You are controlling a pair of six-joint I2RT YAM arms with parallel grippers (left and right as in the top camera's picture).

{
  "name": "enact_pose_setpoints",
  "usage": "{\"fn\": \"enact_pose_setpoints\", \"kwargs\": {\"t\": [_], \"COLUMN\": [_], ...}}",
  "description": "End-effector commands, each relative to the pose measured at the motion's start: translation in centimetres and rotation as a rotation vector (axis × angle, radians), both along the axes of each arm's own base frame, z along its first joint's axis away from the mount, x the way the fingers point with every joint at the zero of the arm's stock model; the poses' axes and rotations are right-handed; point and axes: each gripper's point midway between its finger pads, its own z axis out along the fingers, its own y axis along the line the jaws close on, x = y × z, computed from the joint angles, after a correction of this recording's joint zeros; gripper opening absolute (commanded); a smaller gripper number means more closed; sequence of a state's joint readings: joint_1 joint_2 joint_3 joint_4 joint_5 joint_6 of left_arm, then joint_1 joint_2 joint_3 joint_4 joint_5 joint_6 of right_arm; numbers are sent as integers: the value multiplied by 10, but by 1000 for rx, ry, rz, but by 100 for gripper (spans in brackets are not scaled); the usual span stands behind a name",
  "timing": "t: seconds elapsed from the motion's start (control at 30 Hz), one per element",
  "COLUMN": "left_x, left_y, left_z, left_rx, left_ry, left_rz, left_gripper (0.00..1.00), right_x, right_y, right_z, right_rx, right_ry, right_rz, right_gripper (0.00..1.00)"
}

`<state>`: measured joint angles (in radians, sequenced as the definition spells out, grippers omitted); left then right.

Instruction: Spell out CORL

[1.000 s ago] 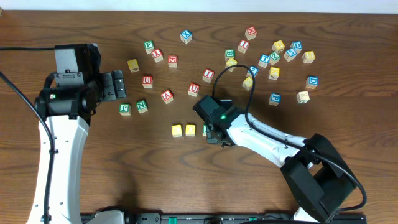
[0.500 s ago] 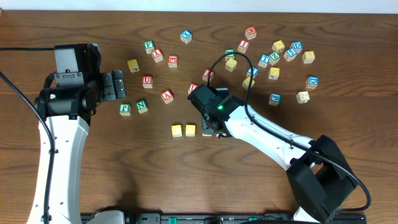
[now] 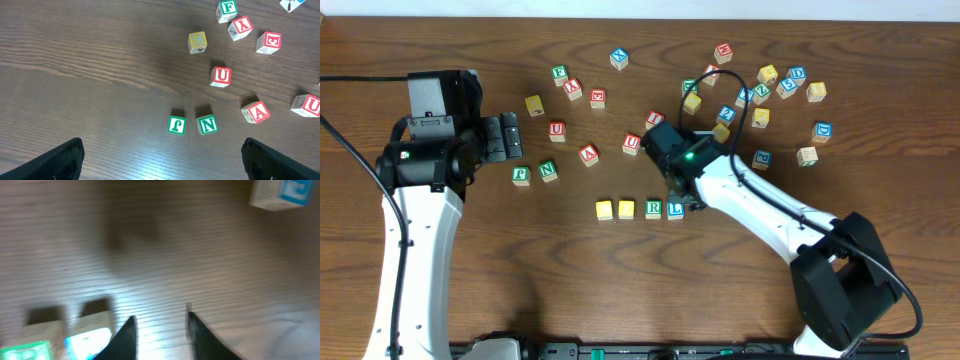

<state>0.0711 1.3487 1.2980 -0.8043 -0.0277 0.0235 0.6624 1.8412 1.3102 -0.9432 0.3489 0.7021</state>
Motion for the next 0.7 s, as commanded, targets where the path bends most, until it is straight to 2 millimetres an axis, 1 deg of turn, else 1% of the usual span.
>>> {"fn": "enact_pose_setpoints", "kwargs": {"t": [0.0,0.1,0.13,0.27,0.43,0.57,0.67], "left_x": [1,1,1,1,1,1,1], "left_y": [0,0,0,0,0,0,0], "left_z": [0,0,0,0,0,0,0], "left_rx": [-1,-1,-1,-1,-1,-1,-1], "left_ry": [2,2,2,2,2,2,2], "left_rz": [-5,-5,-5,-5,-5,-5,-5], "left_gripper": [99,99,99,99,99,99,99], "right_x": [5,-3,-6,-19,-32,-37,-37], "right_y": [-15,-17,-15,-9,-10,-3,1], "right_z": [6,4,3,-4,-24,-41,-45], "right_rx": [-33,-43,-38,-40,-46,15,40], "right_ry": [-8,26,39,70,85,96,91], "right_rz": [-48,-44,-37,-10,-17,-14,-11], "right_gripper": [17,3,1,1,1,1,1]}}
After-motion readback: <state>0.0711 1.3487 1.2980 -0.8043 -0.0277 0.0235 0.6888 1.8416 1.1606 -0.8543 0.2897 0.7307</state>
